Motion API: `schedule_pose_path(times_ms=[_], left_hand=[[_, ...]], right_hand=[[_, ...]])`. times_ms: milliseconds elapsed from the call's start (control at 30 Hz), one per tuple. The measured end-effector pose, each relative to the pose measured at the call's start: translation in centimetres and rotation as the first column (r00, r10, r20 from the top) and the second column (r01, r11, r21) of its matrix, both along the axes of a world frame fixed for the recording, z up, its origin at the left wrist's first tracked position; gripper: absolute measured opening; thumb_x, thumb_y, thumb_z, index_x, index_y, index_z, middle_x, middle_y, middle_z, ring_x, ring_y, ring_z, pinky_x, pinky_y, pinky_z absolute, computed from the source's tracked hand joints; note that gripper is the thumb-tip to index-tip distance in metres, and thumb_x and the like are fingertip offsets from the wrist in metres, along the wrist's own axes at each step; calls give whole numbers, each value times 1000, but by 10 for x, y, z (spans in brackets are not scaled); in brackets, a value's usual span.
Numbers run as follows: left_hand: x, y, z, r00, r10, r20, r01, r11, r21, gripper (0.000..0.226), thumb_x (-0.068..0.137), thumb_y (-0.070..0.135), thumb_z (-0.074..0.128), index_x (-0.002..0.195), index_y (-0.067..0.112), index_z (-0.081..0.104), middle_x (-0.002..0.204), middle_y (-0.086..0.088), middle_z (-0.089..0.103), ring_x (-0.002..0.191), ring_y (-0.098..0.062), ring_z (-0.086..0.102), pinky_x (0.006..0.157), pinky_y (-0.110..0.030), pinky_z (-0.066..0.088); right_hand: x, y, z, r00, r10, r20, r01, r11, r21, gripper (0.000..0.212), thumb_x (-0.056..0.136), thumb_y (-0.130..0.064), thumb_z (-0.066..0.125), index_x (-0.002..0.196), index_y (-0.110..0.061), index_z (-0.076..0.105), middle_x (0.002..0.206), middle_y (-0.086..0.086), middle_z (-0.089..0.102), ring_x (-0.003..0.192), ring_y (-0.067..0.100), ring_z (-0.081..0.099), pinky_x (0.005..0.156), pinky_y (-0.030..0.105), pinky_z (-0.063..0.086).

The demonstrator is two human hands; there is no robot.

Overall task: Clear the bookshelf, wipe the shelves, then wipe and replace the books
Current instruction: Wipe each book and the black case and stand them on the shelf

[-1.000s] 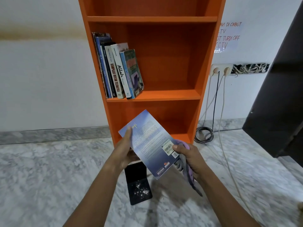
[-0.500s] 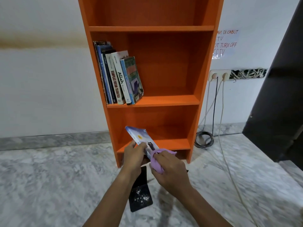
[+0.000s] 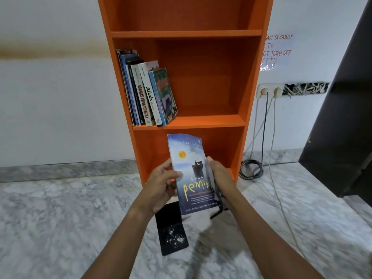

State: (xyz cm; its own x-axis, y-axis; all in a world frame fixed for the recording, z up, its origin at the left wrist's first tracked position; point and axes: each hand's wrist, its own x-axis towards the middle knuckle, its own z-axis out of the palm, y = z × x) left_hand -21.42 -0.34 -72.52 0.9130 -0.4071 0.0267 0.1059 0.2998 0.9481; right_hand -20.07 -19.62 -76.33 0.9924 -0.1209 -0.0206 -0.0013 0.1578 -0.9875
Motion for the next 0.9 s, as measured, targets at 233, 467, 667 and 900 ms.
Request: schedule_pose_path(times_ms=[233,467,667,900], left_hand=[[11,29,24,994,73,87,-97,941,325,36,98,-5,57,123,18,65,98,-11,77,70,-20,72,49,-30,56],[65,27,55,938,201,282,-315,835,452,14,90,0,72,98,2,61,79,-6,71,80,-23,74,63,-37,63],[143,7,96,755,346,557,-622,645,443,17,84,6,77,85,13,62,77,-12,69,75,-32,72,67,-51,62],[213,-36,101,453,611,650,-891,340,301,30,90,9,67,70,11,45,64,-4,50,54,-14,42,46,-26,26]], right_hand=[[27,6,11,966,-75,249,42,990,132,35,88,-29,76,113,-5,72,113,29,71,95,31,68,88,51,57],[74,9,82,859,-266,437,338,936,-95,7,88,-19,79,87,-18,72,81,2,73,72,14,67,65,30,51],[137,4,114,669,-471,575,693,675,-253,33,86,-39,77,110,-17,71,100,-1,72,90,20,65,70,30,45],[175,20,92,736,-377,563,582,777,-239,23,91,-35,75,108,-20,69,96,-4,68,86,17,63,70,35,48]])
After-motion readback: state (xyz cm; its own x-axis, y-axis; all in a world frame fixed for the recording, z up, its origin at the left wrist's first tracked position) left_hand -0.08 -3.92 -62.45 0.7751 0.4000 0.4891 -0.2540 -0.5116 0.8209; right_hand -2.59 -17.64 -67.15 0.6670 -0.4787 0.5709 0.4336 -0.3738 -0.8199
